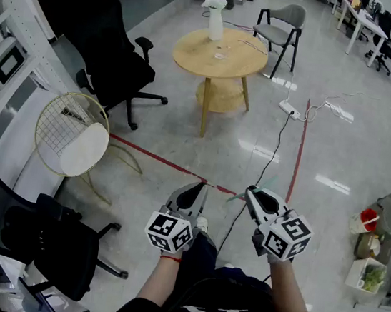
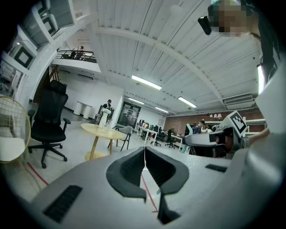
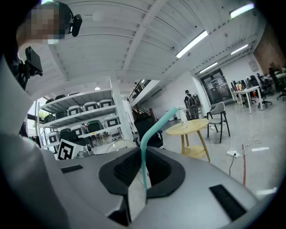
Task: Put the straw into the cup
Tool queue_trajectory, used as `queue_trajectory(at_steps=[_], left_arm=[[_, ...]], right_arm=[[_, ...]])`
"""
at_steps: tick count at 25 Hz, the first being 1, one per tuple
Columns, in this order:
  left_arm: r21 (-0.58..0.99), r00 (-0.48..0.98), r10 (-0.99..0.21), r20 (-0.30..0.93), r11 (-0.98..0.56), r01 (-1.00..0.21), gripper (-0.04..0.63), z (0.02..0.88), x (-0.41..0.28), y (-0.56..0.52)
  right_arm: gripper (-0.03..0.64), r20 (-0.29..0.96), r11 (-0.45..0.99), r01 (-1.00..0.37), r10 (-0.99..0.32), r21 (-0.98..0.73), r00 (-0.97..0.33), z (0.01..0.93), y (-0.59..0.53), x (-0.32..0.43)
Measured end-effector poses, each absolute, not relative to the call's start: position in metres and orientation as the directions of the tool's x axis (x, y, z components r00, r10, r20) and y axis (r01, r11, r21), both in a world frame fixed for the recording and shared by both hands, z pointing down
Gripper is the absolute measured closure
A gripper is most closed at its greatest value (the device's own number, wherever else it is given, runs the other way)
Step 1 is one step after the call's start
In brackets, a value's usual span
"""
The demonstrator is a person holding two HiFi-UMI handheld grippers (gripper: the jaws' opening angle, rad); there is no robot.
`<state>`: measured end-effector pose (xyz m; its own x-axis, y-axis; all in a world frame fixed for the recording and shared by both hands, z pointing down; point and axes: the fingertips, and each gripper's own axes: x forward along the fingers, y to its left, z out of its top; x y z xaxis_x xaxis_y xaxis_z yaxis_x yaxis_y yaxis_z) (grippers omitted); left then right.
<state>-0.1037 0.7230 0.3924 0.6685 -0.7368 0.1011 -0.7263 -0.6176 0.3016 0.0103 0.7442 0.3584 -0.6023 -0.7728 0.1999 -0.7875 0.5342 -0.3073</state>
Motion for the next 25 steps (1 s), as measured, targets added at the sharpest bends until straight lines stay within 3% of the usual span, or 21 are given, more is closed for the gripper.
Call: queue_trajectory(at_steps=[14, 25], left_arm=[[0.351, 0.697, -0.71, 0.103, -0.629, -0.693, 0.583, 0.397, -0.128, 0.548], [0.371, 0.741, -0.666, 0.089, -0.668, -0.645, 0.583, 0.4, -0.151, 0.474]], right_arm=[[0.588, 0.236, 0.512, -0.814, -0.785, -0.275, -0.573, 0.356, 0.575, -0.014], [0.588, 0.231, 0.444, -0.836, -0.82, -0.321, -0.524, 0.366, 0.509, -0.034]])
